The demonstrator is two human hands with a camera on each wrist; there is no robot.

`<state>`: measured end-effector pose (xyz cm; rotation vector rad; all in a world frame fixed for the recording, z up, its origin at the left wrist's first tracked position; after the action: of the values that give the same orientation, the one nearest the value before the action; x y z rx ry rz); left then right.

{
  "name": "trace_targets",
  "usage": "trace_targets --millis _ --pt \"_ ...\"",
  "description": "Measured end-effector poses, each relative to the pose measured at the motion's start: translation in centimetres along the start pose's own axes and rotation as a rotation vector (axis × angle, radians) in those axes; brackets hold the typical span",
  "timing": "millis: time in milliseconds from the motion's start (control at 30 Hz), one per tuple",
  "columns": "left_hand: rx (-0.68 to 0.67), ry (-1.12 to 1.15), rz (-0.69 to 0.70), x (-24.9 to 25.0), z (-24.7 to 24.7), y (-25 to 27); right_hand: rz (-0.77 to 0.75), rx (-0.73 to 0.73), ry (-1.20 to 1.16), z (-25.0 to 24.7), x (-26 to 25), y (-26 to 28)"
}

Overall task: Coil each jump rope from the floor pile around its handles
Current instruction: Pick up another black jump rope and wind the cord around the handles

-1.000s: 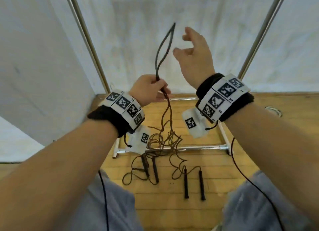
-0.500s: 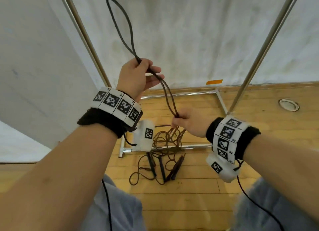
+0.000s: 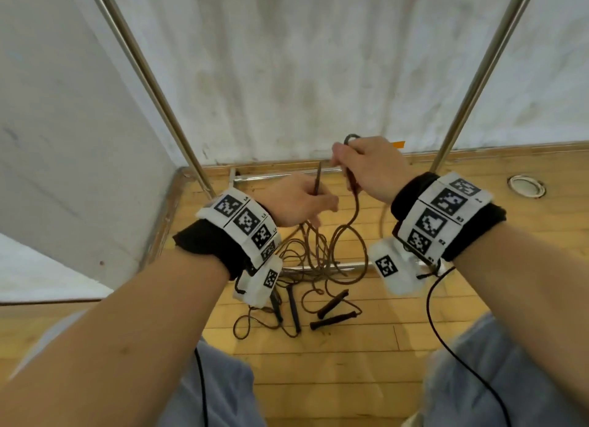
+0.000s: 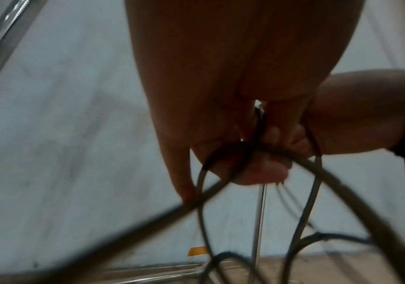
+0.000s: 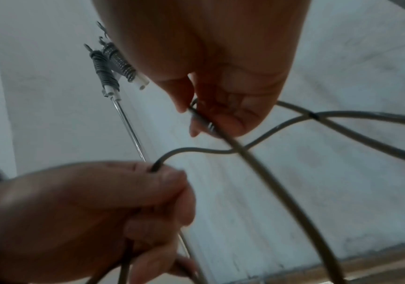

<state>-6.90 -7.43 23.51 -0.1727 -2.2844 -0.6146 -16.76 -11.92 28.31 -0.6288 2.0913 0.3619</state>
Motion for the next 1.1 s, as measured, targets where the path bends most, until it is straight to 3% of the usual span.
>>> trace_targets --millis 167,333,467,667,800,900,967,1000,1100 --pt "0.233 -0.126 -0.134 -2.5 -3.7 1.1 -0.011 0.135 0.129 -2.9 0.0 0.4" --pt "0.578 -0.209 -0.305 -4.8 -9.5 3.6 0.039 0.149 0.36 -5.1 0.5 0.6" --pt "0.755 -0.226 -0.368 -5.7 -11.9 5.6 0.081 0.241 0.347 -7.1 0.4 1.0" --pt "0.694 -0.037 -0.261 -4.8 -10.2 4.6 0.06 0.244 0.025 -6.3 -0.5 1.5" --pt "0.64 -0.067 -0.306 -4.7 -9.3 4.5 0.04 0.187 -0.23 -4.9 -0.4 2.0" --pt "0.813 -0.022 -0.229 -3.8 -10.5 5.9 -0.002 0.22 -0.4 -5.4 -0.5 2.3" --pt "0.968 0.058 -0.094 -2.7 -11.7 7.1 -0.011 0.221 -0.341 -5.7 -0.4 2.3" --pt "0.971 0.109 -0.046 -2.4 -11.9 7.0 0.014 0.193 -0.23 -5.5 -0.2 2.3" --pt "0.828 0.286 0.072 -1.9 -11.2 5.5 0.189 -0.023 0.131 -3.5 1.9 2.1"
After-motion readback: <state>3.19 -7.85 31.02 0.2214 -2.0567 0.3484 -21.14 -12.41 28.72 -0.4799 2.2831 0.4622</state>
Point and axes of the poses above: each hand's wrist, its own y-axis away from the middle knuckle, its own z-axis out of the palm, x = y × z, the point moved 9 cm from there along -y, towards the middle knuckle, and after that the axes turned 12 degrees about -x, right-handed, at the moved point
